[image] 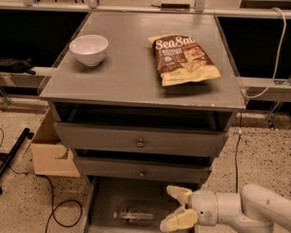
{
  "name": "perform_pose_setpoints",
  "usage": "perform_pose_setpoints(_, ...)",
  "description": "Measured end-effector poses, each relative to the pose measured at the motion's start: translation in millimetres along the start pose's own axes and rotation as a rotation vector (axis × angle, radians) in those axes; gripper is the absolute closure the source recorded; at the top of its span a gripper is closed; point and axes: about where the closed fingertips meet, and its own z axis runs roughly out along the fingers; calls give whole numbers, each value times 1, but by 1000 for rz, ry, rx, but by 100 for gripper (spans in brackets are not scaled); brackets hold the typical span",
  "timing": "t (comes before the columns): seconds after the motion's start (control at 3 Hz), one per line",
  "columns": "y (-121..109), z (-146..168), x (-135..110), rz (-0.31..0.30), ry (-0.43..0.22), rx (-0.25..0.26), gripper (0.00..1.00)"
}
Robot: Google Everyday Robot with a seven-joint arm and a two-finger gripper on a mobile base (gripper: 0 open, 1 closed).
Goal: Pick water bottle from bottom drawer and place on counter
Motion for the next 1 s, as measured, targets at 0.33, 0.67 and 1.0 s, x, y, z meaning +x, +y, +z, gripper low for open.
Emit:
perform_pose_setpoints(0.33,8,4,4,-28,-185,-136,0)
perform_pose_setpoints(0.67,8,9,13,-13,-199,-161,0)
perform_pose_setpoints(1.0,8,5,4,-95,-223,-167,0)
